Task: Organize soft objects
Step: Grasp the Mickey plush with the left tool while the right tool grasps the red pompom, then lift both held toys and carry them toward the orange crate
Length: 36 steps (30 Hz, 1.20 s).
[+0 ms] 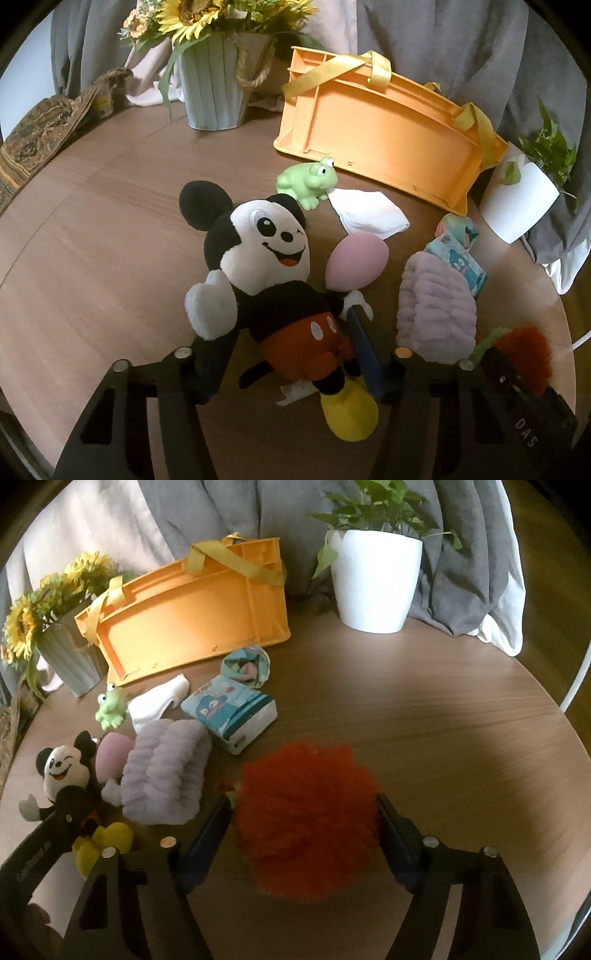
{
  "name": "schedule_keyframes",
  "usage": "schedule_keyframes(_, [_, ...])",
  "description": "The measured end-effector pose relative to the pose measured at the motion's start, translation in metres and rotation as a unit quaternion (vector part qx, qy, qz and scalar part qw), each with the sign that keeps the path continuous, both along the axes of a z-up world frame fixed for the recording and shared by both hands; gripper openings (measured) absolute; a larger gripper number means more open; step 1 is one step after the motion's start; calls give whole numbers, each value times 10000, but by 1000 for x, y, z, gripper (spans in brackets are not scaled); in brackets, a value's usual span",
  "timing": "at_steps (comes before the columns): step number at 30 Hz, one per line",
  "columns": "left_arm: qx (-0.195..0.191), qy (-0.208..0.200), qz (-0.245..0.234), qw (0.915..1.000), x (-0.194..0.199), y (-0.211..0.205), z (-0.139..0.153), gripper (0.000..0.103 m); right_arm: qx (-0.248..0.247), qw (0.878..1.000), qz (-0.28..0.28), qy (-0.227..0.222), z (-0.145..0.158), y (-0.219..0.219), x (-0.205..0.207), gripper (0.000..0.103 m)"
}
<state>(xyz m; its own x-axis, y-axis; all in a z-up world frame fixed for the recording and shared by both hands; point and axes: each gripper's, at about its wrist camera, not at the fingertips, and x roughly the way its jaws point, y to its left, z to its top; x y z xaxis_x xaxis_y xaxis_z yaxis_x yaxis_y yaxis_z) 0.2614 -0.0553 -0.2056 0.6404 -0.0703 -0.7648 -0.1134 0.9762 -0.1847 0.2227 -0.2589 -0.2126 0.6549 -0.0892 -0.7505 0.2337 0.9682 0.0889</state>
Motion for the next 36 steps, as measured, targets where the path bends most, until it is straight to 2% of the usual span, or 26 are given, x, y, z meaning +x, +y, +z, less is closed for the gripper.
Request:
schedule_keyframes(4, [-7,-22,-27,10000,3,-2,-3,46,5,10000,-12,53,-4,0,2,64])
schedule_keyframes(11, [105,-96,-227,9996,1,-3,-2,42,43,10000,-18,77,-4,-1,1,44])
schedule_keyframes(20, [211,-363,-466,9980,-12,-1,15,41,10,9998,120,-143,15,5,-5,40])
schedule_keyframes(36, [303,-989,-915,9904,-22,2,79,41,30,9968,277,-744,76,14,-12,40])
